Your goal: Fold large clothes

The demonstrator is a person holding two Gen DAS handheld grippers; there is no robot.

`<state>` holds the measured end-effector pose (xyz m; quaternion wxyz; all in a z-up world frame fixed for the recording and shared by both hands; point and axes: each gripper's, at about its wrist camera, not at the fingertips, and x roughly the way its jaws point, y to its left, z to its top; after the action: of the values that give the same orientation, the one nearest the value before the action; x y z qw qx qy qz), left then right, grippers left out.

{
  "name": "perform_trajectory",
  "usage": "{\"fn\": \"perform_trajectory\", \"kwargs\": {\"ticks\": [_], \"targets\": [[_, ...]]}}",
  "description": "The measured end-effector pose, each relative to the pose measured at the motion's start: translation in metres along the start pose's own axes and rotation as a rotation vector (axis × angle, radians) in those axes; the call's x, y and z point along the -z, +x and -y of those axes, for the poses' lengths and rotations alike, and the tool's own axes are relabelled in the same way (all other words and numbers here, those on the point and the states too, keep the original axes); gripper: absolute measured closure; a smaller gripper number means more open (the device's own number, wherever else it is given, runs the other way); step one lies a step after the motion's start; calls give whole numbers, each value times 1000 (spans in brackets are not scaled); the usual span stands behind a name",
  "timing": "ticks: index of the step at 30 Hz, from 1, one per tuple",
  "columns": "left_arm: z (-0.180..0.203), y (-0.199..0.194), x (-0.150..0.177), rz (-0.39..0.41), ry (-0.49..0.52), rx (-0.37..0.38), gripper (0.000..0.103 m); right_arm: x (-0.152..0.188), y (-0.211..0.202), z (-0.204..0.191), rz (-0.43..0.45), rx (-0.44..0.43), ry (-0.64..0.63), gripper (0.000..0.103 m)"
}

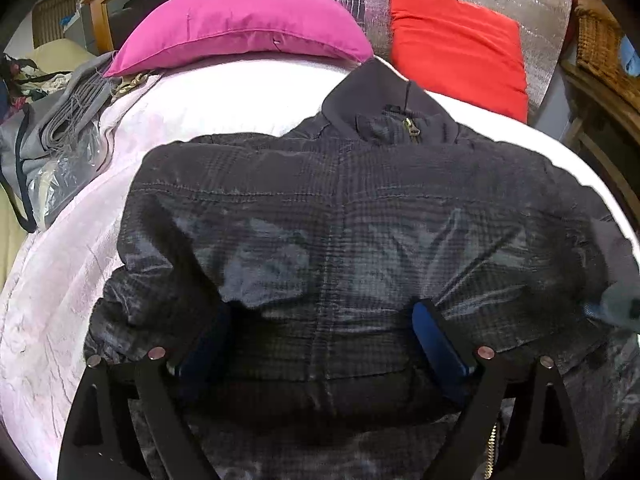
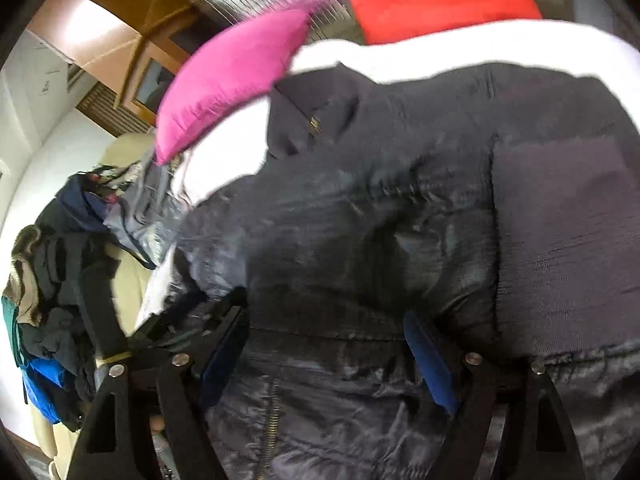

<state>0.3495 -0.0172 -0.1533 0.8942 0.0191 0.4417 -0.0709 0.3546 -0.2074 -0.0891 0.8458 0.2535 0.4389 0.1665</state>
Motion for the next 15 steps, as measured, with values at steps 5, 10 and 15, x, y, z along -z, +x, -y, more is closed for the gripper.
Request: {"fn": "perform_trajectory", "kwargs": {"ticks": [5,10,15], "targets": [[-25,-64,15,144,-29,45,10,19,-57,2,99,-1,-27,20],[-75,-128,52,195,-82,57,10,71,-135,33,181,49,8,20],[-137,-177,113,180,-207,-8,9,139,-201,82,220,132,125,19]]}}
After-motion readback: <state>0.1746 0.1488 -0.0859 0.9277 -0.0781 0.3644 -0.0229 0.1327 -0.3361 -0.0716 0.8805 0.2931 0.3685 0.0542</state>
